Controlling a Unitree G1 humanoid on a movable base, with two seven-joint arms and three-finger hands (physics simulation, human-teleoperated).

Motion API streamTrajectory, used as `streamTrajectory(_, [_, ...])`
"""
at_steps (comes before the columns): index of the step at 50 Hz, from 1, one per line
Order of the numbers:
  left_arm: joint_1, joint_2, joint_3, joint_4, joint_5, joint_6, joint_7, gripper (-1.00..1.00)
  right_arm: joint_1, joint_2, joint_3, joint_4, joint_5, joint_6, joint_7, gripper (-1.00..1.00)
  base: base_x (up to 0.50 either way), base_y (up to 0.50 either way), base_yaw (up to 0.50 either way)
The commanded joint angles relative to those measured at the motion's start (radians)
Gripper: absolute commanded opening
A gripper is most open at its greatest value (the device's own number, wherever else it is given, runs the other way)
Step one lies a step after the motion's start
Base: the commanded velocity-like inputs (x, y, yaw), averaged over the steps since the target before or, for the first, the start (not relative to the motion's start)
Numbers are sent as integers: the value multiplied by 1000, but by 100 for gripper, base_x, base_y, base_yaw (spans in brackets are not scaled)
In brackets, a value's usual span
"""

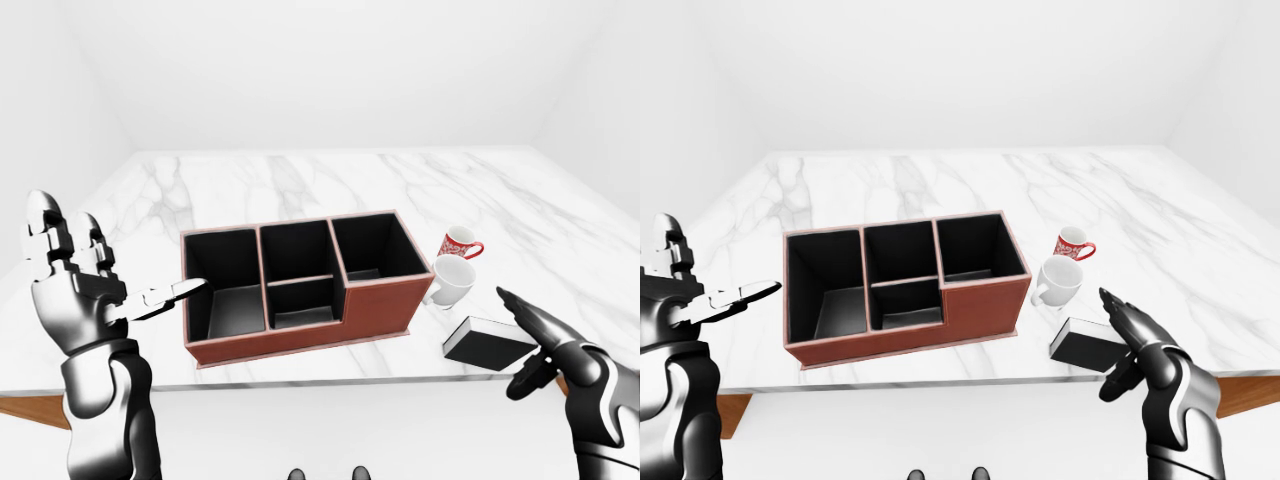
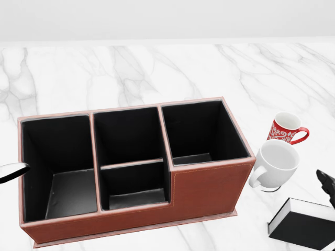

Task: Pick up the book and place it in the right compartment of the caddy.

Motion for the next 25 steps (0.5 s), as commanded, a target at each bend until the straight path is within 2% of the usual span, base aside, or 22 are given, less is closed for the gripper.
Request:
streamTrajectory(1, [-1,1,1,8,0,0,-1,100,-33,-28,15,15,-30,0,18,100,0,0,0])
streamTrajectory(25, [0,-1,0,-12,3,0,-1,100,-95,-83,39,119,-33,0,15,100,0,0,0])
